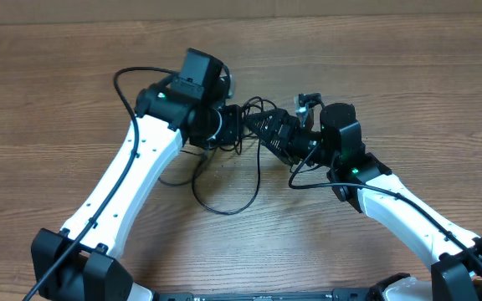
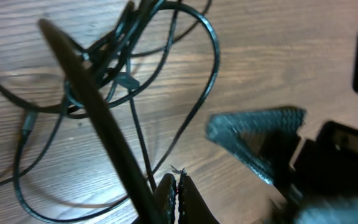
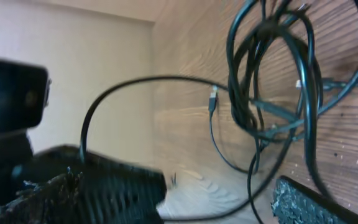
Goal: Untangle cables
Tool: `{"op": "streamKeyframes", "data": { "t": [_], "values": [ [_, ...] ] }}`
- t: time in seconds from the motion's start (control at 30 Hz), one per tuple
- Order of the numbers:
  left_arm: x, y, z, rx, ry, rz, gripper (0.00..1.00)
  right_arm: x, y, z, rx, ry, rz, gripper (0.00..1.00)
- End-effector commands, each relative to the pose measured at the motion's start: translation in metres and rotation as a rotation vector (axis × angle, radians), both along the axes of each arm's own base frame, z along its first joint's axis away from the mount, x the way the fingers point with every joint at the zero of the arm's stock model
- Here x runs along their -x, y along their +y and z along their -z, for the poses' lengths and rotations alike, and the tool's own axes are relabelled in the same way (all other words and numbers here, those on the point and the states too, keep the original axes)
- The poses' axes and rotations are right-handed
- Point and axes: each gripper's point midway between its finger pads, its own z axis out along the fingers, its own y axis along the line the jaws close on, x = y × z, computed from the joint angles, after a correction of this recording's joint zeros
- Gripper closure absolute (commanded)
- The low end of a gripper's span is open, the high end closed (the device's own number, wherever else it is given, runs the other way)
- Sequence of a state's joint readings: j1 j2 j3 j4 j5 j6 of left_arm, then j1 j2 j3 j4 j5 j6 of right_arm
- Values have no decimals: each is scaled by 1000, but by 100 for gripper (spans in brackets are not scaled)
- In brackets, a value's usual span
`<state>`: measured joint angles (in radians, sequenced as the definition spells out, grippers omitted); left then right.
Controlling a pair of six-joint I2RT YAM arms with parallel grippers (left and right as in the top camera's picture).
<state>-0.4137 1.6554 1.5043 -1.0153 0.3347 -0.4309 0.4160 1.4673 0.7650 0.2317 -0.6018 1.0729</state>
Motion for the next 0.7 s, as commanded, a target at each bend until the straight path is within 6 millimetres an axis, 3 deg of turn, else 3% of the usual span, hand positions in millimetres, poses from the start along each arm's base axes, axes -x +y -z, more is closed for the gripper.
{"op": "streamKeyframes", "data": {
  "t": [0.0,0.27,0.3,0.37,0.4,0.43,0.6,0.67],
  "values": [
    [8,-15,-2,23,-8,80,96,-14,-4,-1,27,-22,66,2],
    [7,-14,1,-15,-24,79,93,-17,-9,10,59,4,100,4],
    [5,-10,2,-35,-30,68,87,-17,-9,11,61,9,100,4],
    [1,0,6,-96,-45,43,54,-16,-9,13,65,17,99,4],
    [-1,6,8,-129,-54,29,11,-15,-10,14,67,23,99,4],
    [-2,11,9,-158,-60,17,0,-15,-10,15,70,27,99,4],
    [-8,32,13,-268,-84,-28,1,-15,-10,15,71,29,101,5],
    [-11,49,15,-325,-80,-94,1,-15,-10,16,71,29,100,5]
  ]
}}
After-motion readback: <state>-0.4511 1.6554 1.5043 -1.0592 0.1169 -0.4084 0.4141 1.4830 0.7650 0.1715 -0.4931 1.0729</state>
